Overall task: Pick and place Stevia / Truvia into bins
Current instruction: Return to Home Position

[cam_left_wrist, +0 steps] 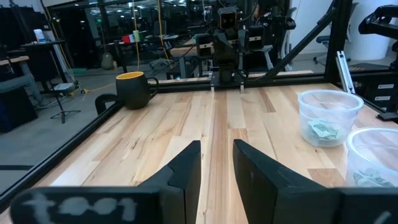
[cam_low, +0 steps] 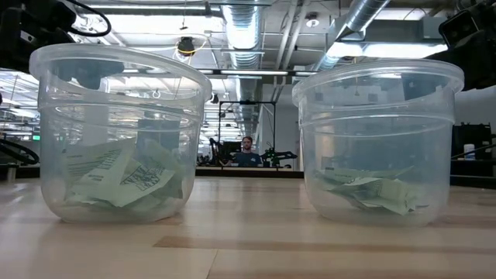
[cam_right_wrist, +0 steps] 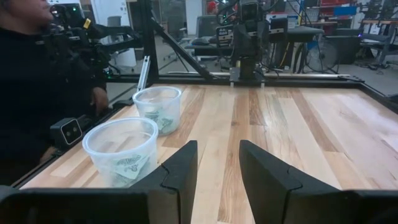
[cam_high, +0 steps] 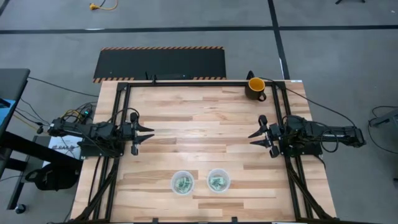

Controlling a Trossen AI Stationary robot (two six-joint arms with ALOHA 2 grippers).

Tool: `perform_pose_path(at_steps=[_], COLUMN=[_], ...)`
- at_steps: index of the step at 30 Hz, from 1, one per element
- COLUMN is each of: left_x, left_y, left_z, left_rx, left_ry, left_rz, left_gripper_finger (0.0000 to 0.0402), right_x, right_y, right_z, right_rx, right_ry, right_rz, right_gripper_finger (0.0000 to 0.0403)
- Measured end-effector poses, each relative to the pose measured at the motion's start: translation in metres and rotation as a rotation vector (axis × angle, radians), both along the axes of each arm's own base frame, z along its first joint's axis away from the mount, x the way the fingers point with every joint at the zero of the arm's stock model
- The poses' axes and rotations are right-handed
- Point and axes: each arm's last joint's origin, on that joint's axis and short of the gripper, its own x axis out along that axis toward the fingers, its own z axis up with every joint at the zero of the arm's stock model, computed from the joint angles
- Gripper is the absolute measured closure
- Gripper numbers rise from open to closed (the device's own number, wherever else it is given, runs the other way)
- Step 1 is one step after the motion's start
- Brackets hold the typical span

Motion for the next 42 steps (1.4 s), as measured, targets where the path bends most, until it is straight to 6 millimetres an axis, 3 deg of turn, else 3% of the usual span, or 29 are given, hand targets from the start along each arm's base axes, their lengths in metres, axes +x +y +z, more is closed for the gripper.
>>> perform_pose_path(at_steps=[42], left_x=[0.0001], left_y=[0.0000], left_z=[-0.0005], left_rx=[0.040], left_ry=[0.006], left_rz=[-0.001], left_gripper_finger=[0.0317], right_x=[0.0000], right_y=[0.0000], right_z=[-0.0001], right_rx=[0.000], right_ry=[0.000], right_rz=[0.000], right_gripper_finger=[0.0290])
